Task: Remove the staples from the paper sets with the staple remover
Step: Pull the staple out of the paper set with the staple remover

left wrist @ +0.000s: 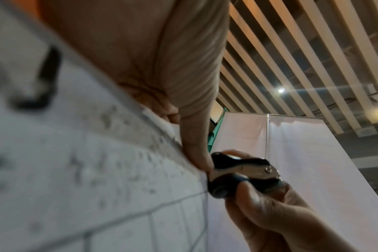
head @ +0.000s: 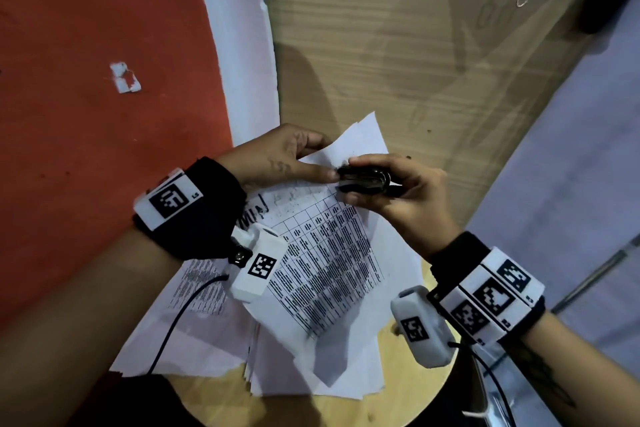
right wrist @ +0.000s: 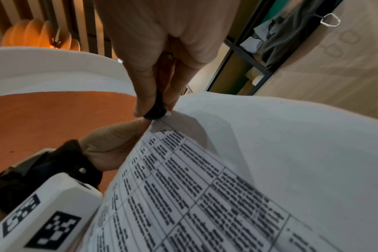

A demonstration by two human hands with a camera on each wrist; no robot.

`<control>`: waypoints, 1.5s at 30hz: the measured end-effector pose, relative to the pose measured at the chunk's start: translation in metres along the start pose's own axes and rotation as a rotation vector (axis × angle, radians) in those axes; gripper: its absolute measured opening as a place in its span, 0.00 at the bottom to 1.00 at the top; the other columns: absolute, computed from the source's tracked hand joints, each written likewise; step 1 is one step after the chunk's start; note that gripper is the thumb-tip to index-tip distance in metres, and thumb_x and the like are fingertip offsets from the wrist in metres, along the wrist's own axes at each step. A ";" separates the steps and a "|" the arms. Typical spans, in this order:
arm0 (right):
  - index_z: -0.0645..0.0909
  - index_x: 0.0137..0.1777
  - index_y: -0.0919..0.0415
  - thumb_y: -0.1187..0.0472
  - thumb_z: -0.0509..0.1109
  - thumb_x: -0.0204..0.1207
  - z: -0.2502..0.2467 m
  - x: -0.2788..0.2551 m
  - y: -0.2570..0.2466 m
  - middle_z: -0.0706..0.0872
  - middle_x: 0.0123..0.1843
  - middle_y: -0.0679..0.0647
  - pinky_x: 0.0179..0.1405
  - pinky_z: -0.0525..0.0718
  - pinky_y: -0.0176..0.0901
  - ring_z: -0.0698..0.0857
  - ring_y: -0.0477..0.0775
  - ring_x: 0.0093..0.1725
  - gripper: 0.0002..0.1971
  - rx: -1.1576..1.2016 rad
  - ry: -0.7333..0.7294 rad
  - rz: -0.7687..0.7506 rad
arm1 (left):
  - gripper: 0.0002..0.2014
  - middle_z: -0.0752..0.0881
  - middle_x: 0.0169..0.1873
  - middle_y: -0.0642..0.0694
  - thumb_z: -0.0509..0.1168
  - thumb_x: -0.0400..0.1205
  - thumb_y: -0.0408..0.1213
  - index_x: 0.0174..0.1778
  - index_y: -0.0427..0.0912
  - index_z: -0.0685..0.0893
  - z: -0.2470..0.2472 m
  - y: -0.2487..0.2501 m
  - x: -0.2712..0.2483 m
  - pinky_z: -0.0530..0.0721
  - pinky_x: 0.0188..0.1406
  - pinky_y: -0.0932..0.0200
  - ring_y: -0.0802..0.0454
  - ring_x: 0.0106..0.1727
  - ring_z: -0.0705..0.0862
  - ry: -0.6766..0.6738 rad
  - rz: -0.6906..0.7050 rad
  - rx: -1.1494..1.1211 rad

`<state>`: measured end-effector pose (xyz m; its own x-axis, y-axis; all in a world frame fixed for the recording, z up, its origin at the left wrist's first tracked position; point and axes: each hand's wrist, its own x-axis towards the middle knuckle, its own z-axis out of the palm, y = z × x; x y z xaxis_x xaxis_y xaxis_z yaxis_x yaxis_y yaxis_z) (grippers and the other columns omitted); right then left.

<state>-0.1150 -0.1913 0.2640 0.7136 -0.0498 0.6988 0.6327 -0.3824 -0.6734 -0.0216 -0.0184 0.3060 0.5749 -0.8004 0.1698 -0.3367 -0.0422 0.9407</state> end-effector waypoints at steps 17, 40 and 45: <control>0.86 0.52 0.50 0.60 0.82 0.59 0.003 0.003 -0.004 0.89 0.46 0.40 0.48 0.87 0.40 0.89 0.45 0.49 0.20 -0.044 0.029 -0.007 | 0.09 0.91 0.38 0.51 0.71 0.72 0.24 0.47 0.34 0.86 0.005 -0.004 -0.002 0.85 0.48 0.64 0.58 0.41 0.88 0.158 0.024 -0.003; 0.86 0.46 0.62 0.64 0.81 0.64 -0.028 -0.047 0.092 0.89 0.42 0.57 0.34 0.85 0.41 0.87 0.55 0.41 0.11 -0.280 -0.011 0.701 | 0.27 0.91 0.48 0.47 0.74 0.56 0.56 0.47 0.45 0.90 -0.041 -0.041 -0.004 0.81 0.64 0.39 0.49 0.54 0.88 0.131 -0.179 0.434; 0.85 0.52 0.63 0.72 0.79 0.63 -0.009 -0.022 0.090 0.70 0.69 0.44 0.36 0.87 0.36 0.81 0.51 0.59 0.16 0.028 -0.129 0.774 | 0.18 0.92 0.46 0.48 0.71 0.59 0.62 0.41 0.59 0.89 -0.043 -0.042 0.005 0.81 0.61 0.38 0.49 0.51 0.88 0.064 -0.151 0.591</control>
<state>-0.0765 -0.2332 0.1904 0.9828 -0.1847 -0.0045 -0.0530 -0.2586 -0.9645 0.0278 0.0051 0.2805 0.6860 -0.7230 0.0815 -0.5937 -0.4916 0.6370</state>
